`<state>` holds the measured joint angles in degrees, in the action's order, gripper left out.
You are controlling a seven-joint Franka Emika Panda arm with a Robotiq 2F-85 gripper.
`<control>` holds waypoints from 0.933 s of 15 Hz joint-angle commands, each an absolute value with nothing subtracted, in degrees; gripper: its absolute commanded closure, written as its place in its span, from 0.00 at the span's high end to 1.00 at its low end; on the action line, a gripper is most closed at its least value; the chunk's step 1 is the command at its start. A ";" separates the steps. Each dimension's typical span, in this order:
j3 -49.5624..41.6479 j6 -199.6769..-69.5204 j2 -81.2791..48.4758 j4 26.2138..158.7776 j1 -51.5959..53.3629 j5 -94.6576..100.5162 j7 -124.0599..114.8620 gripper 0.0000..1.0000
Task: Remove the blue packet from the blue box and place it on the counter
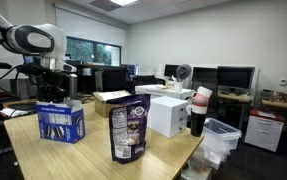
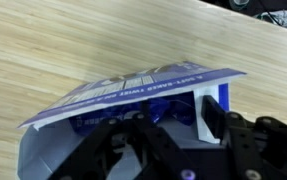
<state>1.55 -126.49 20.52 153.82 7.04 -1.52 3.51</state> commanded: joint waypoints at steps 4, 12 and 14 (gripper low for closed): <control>1.75 -126.05 20.38 154.13 7.54 -3.50 6.97 0.58; 1.47 -128.94 17.98 153.90 3.68 0.23 4.15 0.68; 1.49 -128.75 18.09 154.34 4.13 -1.40 3.67 0.74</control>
<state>1.25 -127.67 18.50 153.89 4.39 -0.69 4.36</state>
